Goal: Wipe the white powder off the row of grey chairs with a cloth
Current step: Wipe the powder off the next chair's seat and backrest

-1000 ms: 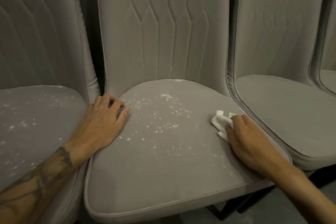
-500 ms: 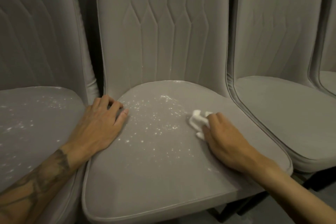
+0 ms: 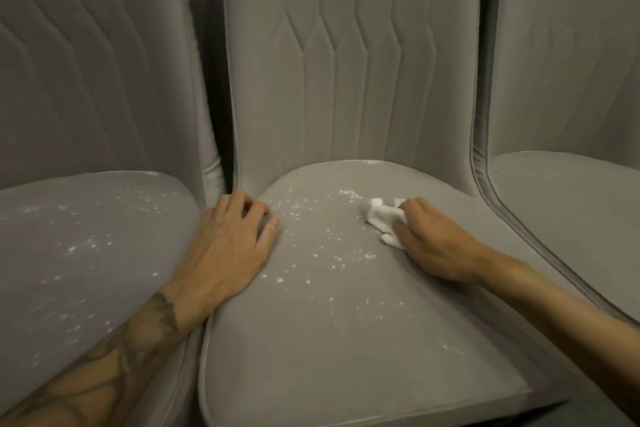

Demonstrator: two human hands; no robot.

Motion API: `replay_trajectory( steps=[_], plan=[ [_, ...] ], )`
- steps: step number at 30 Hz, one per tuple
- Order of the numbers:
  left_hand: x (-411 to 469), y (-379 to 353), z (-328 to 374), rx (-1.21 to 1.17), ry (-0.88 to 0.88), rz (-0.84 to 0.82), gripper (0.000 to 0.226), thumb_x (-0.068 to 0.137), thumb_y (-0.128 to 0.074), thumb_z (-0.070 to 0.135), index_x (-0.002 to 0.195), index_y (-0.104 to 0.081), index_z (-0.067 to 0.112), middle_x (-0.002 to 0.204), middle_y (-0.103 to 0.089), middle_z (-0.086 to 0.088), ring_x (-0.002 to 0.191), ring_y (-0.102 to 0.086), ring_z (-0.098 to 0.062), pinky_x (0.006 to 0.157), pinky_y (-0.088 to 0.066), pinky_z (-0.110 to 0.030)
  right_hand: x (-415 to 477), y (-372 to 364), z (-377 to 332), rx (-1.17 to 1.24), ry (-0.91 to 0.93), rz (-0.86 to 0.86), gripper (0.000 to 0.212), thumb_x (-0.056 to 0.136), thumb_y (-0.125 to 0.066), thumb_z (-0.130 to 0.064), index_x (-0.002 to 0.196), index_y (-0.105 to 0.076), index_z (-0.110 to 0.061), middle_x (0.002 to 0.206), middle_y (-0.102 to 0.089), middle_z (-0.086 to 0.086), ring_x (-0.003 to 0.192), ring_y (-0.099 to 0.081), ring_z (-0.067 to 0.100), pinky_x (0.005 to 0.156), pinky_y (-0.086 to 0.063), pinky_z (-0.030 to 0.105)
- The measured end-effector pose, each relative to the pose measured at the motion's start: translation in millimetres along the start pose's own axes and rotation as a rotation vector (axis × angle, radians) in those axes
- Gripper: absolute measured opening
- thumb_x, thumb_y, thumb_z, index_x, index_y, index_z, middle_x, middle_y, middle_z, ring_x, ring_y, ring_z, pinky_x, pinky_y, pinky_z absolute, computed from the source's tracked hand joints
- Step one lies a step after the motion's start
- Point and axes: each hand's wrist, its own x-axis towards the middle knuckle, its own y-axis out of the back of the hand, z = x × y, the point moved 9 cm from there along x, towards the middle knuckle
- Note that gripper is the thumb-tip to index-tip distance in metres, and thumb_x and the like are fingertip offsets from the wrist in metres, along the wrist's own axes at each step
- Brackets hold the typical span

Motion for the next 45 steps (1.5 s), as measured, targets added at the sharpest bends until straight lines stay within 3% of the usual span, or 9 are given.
replay_trajectory(
  steps=[6, 9, 13, 19, 25, 32, 34, 39, 45],
  plan=[
    [-2, 0, 1, 0.026, -0.004, -0.012, 0.047, 0.103, -0.026, 0.052, 0.119, -0.06, 0.024, 0.116, -0.048, 0.001, 0.102, -0.044, -0.017, 0.09, -0.043, -0.037, 43, 29, 69, -0.133, -0.332, 0.117, 0.051, 0.1, -0.04, -0.04, 0.109, -0.05, 0.01, 0.117, -0.052, 0.036, 0.104, -0.051, 0.046, 0.09, -0.04, 0.046],
    [-1, -1, 0, 0.011, 0.0, -0.006, 0.045, 0.104, -0.027, 0.053, 0.12, -0.059, 0.026, 0.117, -0.046, 0.003, 0.102, -0.042, -0.014, 0.09, -0.04, -0.033, 45, 6, 22, -0.116, -0.194, 0.078, 0.04, 0.1, -0.05, -0.032, 0.112, -0.05, 0.005, 0.115, -0.053, 0.028, 0.103, -0.051, 0.042, 0.087, -0.038, 0.042],
    [-1, -4, -2, 0.01, -0.006, -0.014, 0.047, 0.104, -0.023, 0.055, 0.122, -0.057, 0.027, 0.119, -0.044, 0.004, 0.101, -0.033, -0.007, 0.09, -0.032, -0.028, 20, -1, -11, -0.05, 0.094, 0.022, 0.018, 0.104, -0.042, -0.03, 0.095, -0.043, -0.014, 0.099, -0.043, 0.003, 0.086, -0.044, 0.024, 0.074, -0.027, 0.028],
    [-1, -4, -2, -0.002, -0.007, 0.006, 0.046, 0.104, -0.025, 0.054, 0.121, -0.058, 0.027, 0.119, -0.045, 0.005, 0.103, -0.036, -0.008, 0.091, -0.035, -0.028, 66, 24, 78, -0.135, -0.34, 0.087, 0.036, 0.102, -0.043, -0.028, 0.112, -0.049, 0.006, 0.121, -0.051, 0.031, 0.106, -0.051, 0.045, 0.091, -0.042, 0.046],
    [-2, -4, -2, 0.002, -0.018, 0.011, 0.05, 0.103, -0.022, 0.055, 0.122, -0.059, 0.027, 0.119, -0.046, 0.005, 0.103, -0.035, -0.007, 0.093, -0.038, -0.03, 40, -10, -23, -0.004, 0.136, -0.005, 0.017, 0.103, -0.046, -0.028, 0.098, -0.045, -0.012, 0.105, -0.049, 0.011, 0.091, -0.044, 0.024, 0.083, -0.034, 0.033],
    [-2, -3, -1, 0.015, -0.012, 0.017, 0.047, 0.104, -0.025, 0.052, 0.119, -0.06, 0.026, 0.117, -0.049, 0.003, 0.104, -0.045, -0.015, 0.09, -0.042, -0.032, 94, 6, 49, -0.158, -0.247, 0.064, 0.036, 0.103, -0.043, -0.029, 0.116, -0.048, 0.003, 0.124, -0.05, 0.029, 0.109, -0.05, 0.042, 0.091, -0.037, 0.042],
    [-2, -2, -2, 0.028, -0.01, 0.011, 0.044, 0.104, -0.027, 0.051, 0.118, -0.06, 0.026, 0.117, -0.049, 0.003, 0.104, -0.045, -0.015, 0.089, -0.043, -0.033, 93, -7, 7, -0.136, -0.116, 0.062, 0.041, 0.102, -0.048, -0.029, 0.121, -0.048, 0.007, 0.126, -0.05, 0.031, 0.113, -0.049, 0.044, 0.094, -0.036, 0.042],
    [-2, -2, -1, 0.023, -0.004, 0.005, 0.041, 0.105, -0.027, 0.05, 0.118, -0.058, 0.028, 0.116, -0.047, 0.005, 0.104, -0.043, -0.013, 0.09, -0.042, -0.031, 61, -23, -53, -0.037, 0.261, -0.033, 0.02, 0.103, -0.044, -0.03, 0.098, -0.045, -0.011, 0.103, -0.047, 0.008, 0.089, -0.044, 0.024, 0.084, -0.036, 0.036],
    [-2, -3, -2, 0.005, 0.02, 0.008, 0.041, 0.105, -0.025, 0.05, 0.117, -0.058, 0.03, 0.114, -0.044, 0.009, 0.102, -0.038, -0.008, 0.09, -0.034, -0.026, 122, -16, -12, -0.111, 0.016, 0.043, 0.028, 0.103, -0.042, -0.026, 0.106, -0.05, 0.0, 0.115, -0.053, 0.024, 0.103, -0.051, 0.039, 0.088, -0.038, 0.041]
  ],
)
